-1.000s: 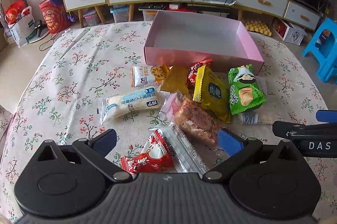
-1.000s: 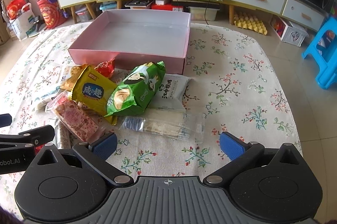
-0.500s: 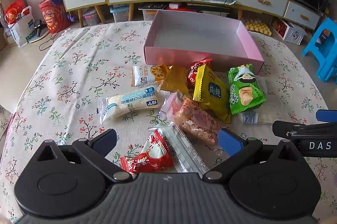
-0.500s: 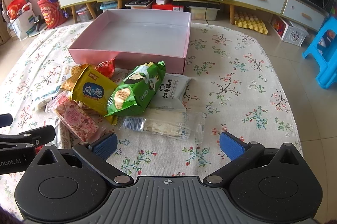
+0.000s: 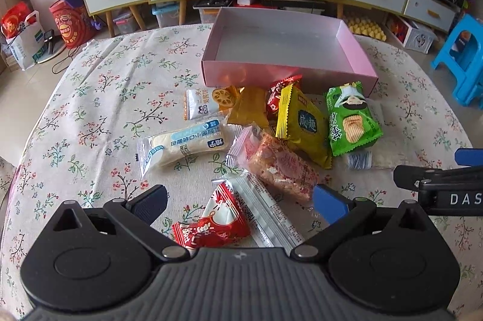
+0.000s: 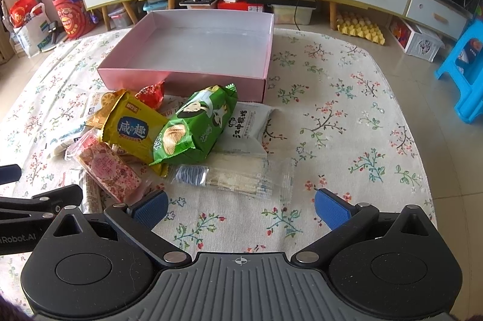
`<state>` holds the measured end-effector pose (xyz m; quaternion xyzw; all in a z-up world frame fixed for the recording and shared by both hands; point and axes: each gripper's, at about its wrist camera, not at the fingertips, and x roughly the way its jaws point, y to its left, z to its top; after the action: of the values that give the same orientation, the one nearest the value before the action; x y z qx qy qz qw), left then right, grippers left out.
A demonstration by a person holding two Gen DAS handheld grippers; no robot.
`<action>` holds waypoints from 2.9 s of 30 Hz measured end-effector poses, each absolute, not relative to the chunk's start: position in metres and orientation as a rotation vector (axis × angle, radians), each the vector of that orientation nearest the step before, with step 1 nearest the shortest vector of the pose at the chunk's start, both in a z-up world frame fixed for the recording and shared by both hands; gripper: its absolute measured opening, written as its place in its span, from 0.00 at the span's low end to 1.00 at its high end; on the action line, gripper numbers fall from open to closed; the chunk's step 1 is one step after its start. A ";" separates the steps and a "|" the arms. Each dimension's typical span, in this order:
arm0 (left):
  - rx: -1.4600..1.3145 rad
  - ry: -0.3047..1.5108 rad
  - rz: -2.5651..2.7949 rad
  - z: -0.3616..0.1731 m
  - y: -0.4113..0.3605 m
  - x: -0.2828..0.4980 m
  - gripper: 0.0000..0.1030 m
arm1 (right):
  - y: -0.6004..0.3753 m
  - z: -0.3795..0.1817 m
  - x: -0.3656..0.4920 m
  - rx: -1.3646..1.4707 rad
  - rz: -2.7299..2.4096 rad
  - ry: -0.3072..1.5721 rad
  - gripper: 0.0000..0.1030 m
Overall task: Organize snacks
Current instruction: 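Move both grippers toward the snack pile in front of the pink box, then grasp the green chip bag with the right gripper while the left grasps the yellow pack, then lift both snacks into the pink box and open both grippers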
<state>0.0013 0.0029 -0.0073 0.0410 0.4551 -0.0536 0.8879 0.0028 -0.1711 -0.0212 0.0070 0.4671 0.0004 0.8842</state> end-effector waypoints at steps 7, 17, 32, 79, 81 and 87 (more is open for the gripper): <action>0.124 0.947 -0.137 -0.008 0.000 0.003 1.00 | -0.173 -0.020 0.006 0.047 0.046 0.993 1.00; 0.035 0.967 -0.229 -0.003 0.011 0.022 1.00 | -0.180 -0.005 0.011 0.068 0.093 0.952 1.00; -0.087 0.906 -0.511 -0.009 0.001 0.062 0.79 | -0.208 -0.018 0.069 0.474 0.167 1.037 0.95; -0.270 0.950 -0.424 -0.012 0.022 0.080 0.17 | -0.218 -0.031 0.090 0.696 0.229 1.056 0.38; -0.279 0.935 -0.424 -0.008 0.025 0.080 0.17 | -0.220 -0.025 0.089 0.706 0.243 1.038 0.38; -0.297 0.875 -0.410 0.003 0.031 0.081 0.17 | -0.227 -0.011 0.090 0.727 0.256 0.981 0.38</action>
<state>0.0813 0.0306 0.0030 -0.1421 0.4189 -0.1963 0.8751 0.0903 -0.2268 -0.0105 0.3402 0.4592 0.1198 0.8118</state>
